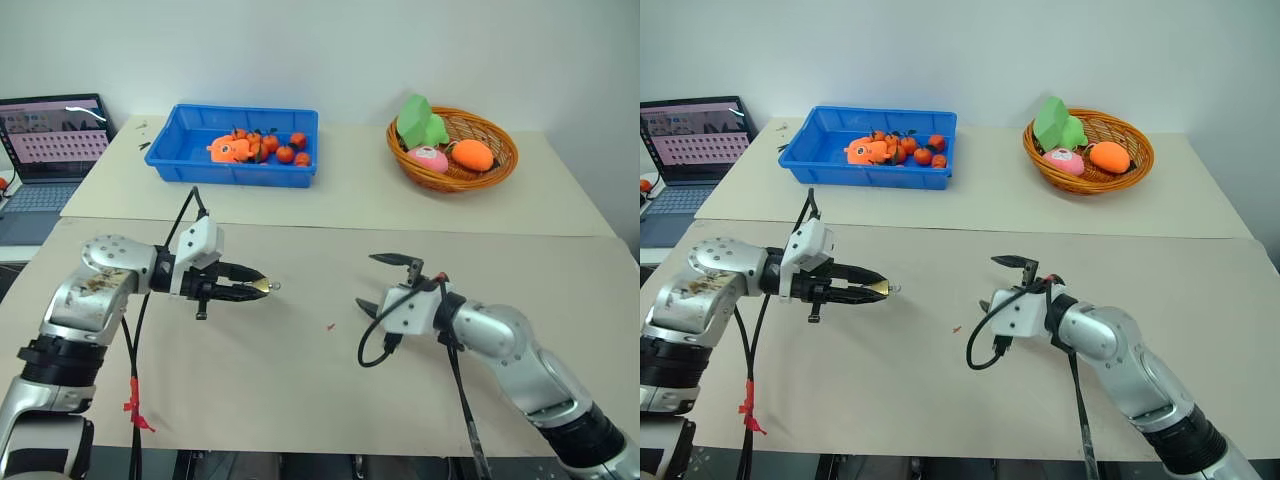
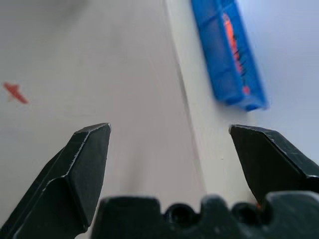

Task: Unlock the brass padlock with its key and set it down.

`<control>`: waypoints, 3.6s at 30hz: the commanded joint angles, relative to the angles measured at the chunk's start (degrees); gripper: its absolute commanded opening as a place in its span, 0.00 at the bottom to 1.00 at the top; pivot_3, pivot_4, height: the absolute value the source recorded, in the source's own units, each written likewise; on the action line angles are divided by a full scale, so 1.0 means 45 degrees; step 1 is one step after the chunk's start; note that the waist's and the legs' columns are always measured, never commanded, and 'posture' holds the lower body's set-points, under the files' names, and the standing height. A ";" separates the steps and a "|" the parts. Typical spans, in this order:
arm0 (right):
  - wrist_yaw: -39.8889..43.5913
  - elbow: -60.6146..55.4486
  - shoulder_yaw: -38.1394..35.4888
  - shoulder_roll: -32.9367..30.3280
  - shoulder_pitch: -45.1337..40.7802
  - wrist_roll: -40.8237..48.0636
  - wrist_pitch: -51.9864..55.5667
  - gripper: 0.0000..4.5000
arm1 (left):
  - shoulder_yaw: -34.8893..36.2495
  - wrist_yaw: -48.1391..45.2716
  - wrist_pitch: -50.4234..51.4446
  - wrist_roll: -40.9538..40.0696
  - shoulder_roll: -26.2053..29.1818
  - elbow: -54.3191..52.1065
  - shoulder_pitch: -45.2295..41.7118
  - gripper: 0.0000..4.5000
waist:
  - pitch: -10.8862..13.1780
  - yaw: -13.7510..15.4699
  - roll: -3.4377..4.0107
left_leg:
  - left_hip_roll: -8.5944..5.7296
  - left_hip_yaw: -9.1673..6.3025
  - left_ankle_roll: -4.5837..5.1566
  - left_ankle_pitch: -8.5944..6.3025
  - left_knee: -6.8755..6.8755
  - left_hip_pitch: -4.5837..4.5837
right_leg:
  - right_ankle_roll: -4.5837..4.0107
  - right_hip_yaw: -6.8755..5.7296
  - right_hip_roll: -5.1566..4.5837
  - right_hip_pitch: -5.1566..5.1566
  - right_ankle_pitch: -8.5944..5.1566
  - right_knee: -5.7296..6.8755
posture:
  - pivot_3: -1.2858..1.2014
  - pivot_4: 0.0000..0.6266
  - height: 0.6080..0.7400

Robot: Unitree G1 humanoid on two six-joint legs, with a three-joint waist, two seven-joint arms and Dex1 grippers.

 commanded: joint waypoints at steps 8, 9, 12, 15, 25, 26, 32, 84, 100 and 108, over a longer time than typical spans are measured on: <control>-0.3848 0.1675 0.0329 0.0108 -0.1838 -0.3871 -0.7062 1.00 | -0.0090 0.0018 0.1035 -0.0803 -0.0122 -0.1156 -0.1225 0.19 | 0.0001 -0.0074 -0.0002 | 0.0000 -0.0002 -0.0001 0.0001 -0.0001 0.0018 | -0.0004 0.0006 0.0005 0.0014 -0.0001 0.0004 | 0.52 0.24 1.00; -0.3994 0.2049 0.0459 0.0177 -0.2127 -0.4132 -0.7473 1.00 | -0.0151 -0.0030 0.1013 -0.0780 -0.0145 -0.1167 -0.1272 0.19 | 0.0001 -0.0073 -0.0003 | -0.0002 0.0003 -0.0001 0.0001 -0.0001 0.0014 | -0.0005 0.0011 0.0001 0.0011 -0.0001 0.0002 | 0.52 0.24 1.00; -0.4098 0.2933 0.0725 0.0392 -0.2758 -0.4421 -0.8433 1.00 | -0.0246 -0.0038 0.1064 -0.0778 -0.0212 -0.1220 -0.1427 0.19 | 0.0005 -0.0075 -0.0010 | -0.0004 0.0014 -0.0001 0.0001 0.0003 0.0012 | -0.0005 0.0023 -0.0001 0.0006 0.0000 0.0003 | 0.52 0.24 1.00; -0.4208 0.3323 0.0824 0.0577 -0.3002 -0.4665 -0.9044 1.00 | -0.0251 -0.0022 0.1173 -0.0907 -0.0230 -0.1391 -0.1534 0.19 | 0.0007 -0.0075 -0.0012 | -0.0002 0.0009 0.0000 0.0001 0.0000 0.0014 | -0.0007 0.0022 0.0003 0.0006 0.0000 0.0007 | 0.52 0.24 1.00; -0.3936 0.3841 0.0699 0.1270 -0.3355 -0.5078 -0.9598 1.00 | -0.0287 -0.0051 0.1527 -0.1299 0.0057 -0.2572 -0.1031 0.19 | 0.0007 -0.0080 -0.0013 | -0.0002 0.0006 0.0000 0.0001 0.0002 0.0017 | -0.0009 0.0027 0.0003 0.0009 0.0001 0.0013 | 0.52 0.24 1.00; -0.3925 0.3881 0.0661 0.1286 -0.3371 -0.5083 -0.9589 1.00 | -0.0294 -0.0028 0.1553 -0.1326 0.0054 -0.2614 -0.1021 0.19 | 0.0007 -0.0079 -0.0013 | -0.0002 0.0006 0.0000 0.0001 0.0003 0.0019 | -0.0009 0.0027 0.0003 0.0011 0.0001 0.0014 | 0.52 0.24 1.00; -0.3784 0.3924 0.0584 0.1371 -0.3441 -0.5067 -0.9539 1.00 | -0.0394 -0.0151 0.1527 -0.1231 0.0203 -0.2803 -0.0765 0.19 | 0.0007 -0.0086 -0.0013 | -0.0002 0.0006 0.0000 0.0002 0.0004 0.0020 | -0.0010 0.0027 0.0003 0.0010 0.0001 0.0017 | 0.52 0.24 1.00; 0.1920 0.4091 0.1236 0.2494 -0.3558 0.0787 -0.6650 0.00 | -0.0900 0.0385 0.0616 -0.0303 -0.0019 -0.2297 -0.0778 0.19 | 0.0007 -0.0069 -0.0013 | -0.0002 0.0005 0.0001 0.0002 0.0009 0.0027 | -0.0012 0.0027 0.0004 0.0019 0.0004 0.0024 | 0.52 0.24 1.00; 0.2274 0.3900 0.0899 0.2923 -0.3563 0.0544 -0.5584 0.00 | -0.0821 0.0431 0.0671 -0.0276 -0.0001 -0.2351 -0.0751 0.19 | 0.0007 -0.0053 -0.0012 | -0.0002 0.0006 0.0001 0.0002 0.0009 0.0026 | -0.0012 0.0026 0.0004 0.0016 0.0004 0.0025 | 0.52 0.24 1.00; 0.1387 0.4044 0.0852 0.2796 -0.3508 -0.0745 -0.6325 0.58 | -0.0815 0.0453 0.0719 -0.0278 -0.0051 -0.2324 -0.0816 0.19 | 0.0007 -0.0054 -0.0012 | -0.0002 0.0007 0.0001 0.0002 0.0009 0.0026 | -0.0012 0.0026 0.0005 0.0014 0.0004 0.0026 | 0.52 0.24 1.00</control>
